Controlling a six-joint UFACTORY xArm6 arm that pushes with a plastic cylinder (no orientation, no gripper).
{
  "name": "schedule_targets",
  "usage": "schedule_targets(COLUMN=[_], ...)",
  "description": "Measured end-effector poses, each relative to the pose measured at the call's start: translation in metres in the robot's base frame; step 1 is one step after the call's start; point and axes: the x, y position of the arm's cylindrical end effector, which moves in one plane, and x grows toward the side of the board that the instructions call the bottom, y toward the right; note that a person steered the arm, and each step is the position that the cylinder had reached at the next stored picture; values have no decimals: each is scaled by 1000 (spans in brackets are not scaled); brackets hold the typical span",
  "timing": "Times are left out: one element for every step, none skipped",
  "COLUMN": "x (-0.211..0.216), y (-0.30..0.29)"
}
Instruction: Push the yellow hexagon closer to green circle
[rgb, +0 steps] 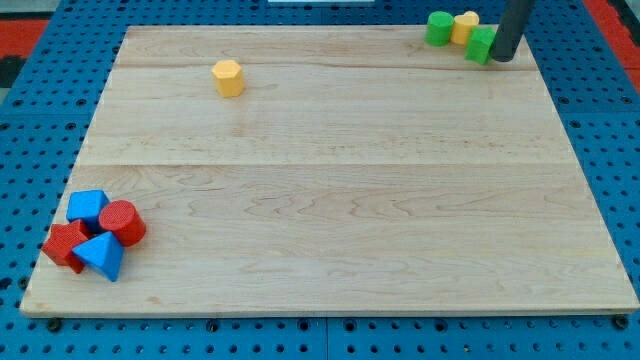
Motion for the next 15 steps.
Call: schedule_targets(x=[2,36,52,52,53,70,97,88,60,47,45,43,53,63,39], y=[-7,-20,-92,-199,-308,-412,-482,-544,-532,-438,-322,-271,-278,-327,-370])
